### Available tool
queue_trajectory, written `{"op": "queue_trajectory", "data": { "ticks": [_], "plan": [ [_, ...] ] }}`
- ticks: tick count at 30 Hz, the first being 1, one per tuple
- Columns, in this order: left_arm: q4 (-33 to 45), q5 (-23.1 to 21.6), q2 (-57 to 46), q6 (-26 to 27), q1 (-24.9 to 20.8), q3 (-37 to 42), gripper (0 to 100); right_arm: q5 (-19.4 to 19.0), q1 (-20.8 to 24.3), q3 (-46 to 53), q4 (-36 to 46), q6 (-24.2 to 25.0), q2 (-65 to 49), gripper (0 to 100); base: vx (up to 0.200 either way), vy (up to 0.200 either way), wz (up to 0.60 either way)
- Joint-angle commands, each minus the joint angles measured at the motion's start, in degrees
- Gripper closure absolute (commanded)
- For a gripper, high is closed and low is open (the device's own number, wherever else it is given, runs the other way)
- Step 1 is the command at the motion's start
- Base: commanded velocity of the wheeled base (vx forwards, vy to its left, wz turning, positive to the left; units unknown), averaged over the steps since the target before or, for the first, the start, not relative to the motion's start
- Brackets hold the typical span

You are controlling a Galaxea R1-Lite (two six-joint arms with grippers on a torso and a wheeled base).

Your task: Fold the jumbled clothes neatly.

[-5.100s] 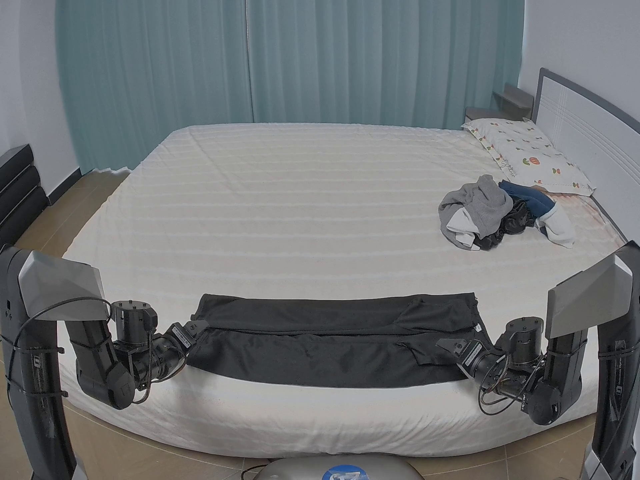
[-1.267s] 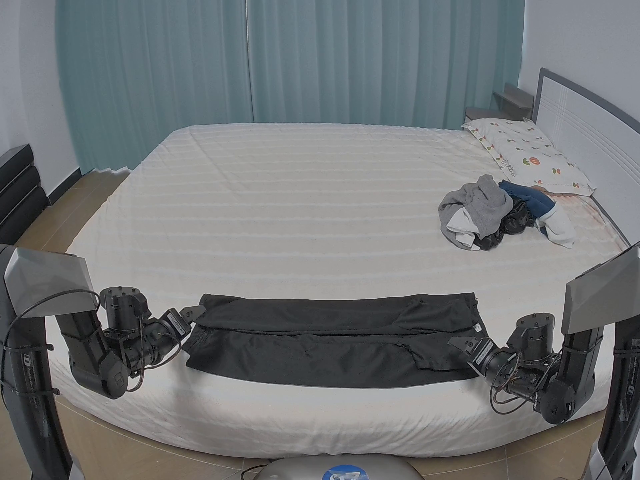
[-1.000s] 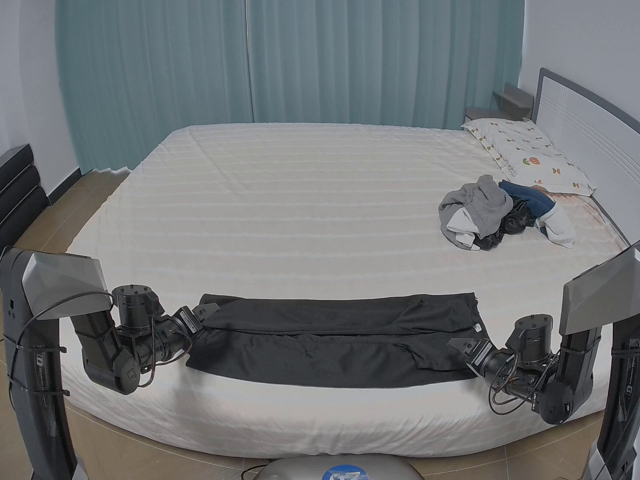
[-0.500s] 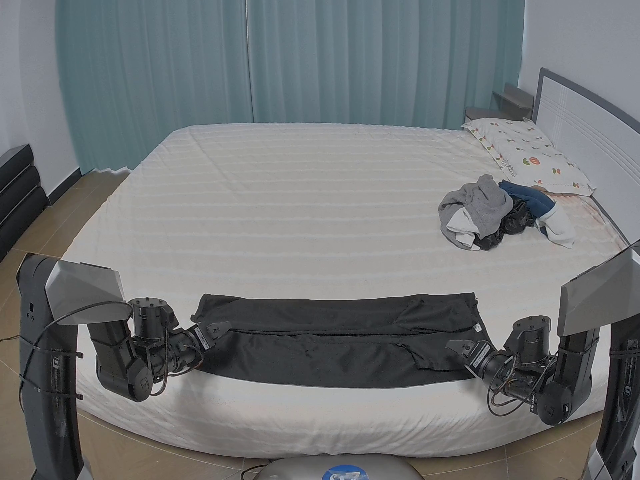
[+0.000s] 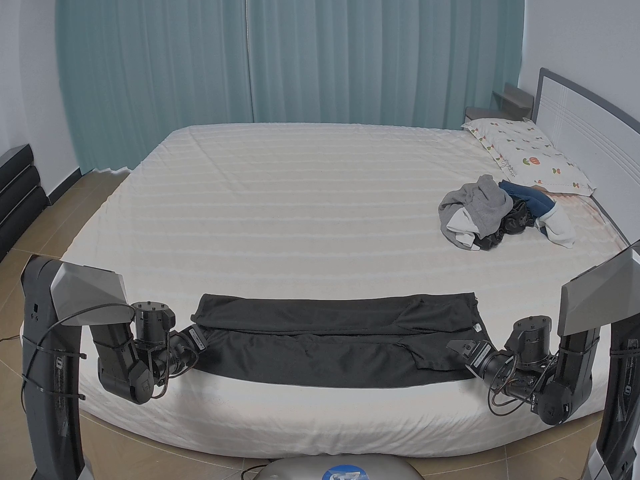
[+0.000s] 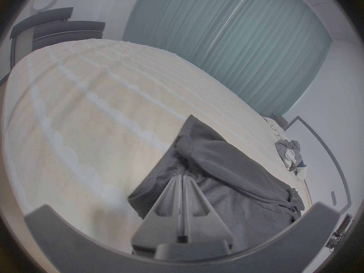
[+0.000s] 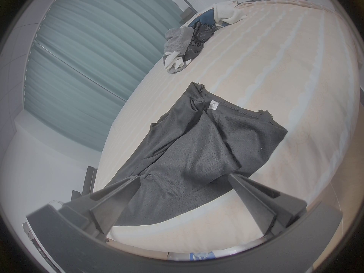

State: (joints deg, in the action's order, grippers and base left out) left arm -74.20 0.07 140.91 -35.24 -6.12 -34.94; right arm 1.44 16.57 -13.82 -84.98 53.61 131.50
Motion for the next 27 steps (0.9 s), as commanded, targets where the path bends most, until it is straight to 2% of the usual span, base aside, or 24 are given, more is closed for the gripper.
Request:
{"op": "queue_trajectory", "data": {
  "ticks": [1, 5, 9, 11, 12, 13, 16, 27],
  "plan": [
    [-0.06, 0.98, 0.07, -0.62, 0.23, 0.22, 100, -0.03, 0.04, 0.03, -0.01, 0.0, -0.02, 0, 0.0, 0.0, 0.0],
    [0.02, 0.37, -0.81, -4.04, 0.23, 0.13, 100, -0.03, 0.04, 0.03, -0.01, 0.0, -0.02, 0, 0.0, 0.0, 0.0],
    [0.29, -0.42, -1.34, -4.48, -0.03, -0.31, 100, -0.03, 0.04, 0.03, -0.01, 0.0, 0.07, 0, 0.0, 0.0, 0.0],
    [0.02, -5.26, -1.52, -4.66, -0.21, -0.22, 100, -0.03, 0.04, -0.06, -0.01, 0.0, 0.07, 0, 0.0, 0.0, 0.0],
    [0.02, -5.26, -1.52, -4.66, -0.21, -0.22, 100, -0.03, 0.04, -0.06, -0.01, 0.0, 0.07, 0, 0.0, 0.0, 0.0],
    [-0.06, -8.6, -1.52, -4.57, -0.12, -0.22, 0, -0.03, 0.04, -0.06, -0.01, 0.09, 0.07, 0, 0.0, 0.0, 0.0],
    [0.11, -10.36, -1.08, -3.78, 0.06, -0.22, 0, -0.03, 0.13, -0.06, -0.01, 0.0, 0.16, 0, 0.0, 0.0, 0.0],
    [0.38, -10.44, 0.15, -0.7, 0.14, -1.01, 0, -0.12, 0.22, -0.15, -0.1, 0.0, 0.78, 0, 0.0, 0.0, 0.0]
  ]
}}
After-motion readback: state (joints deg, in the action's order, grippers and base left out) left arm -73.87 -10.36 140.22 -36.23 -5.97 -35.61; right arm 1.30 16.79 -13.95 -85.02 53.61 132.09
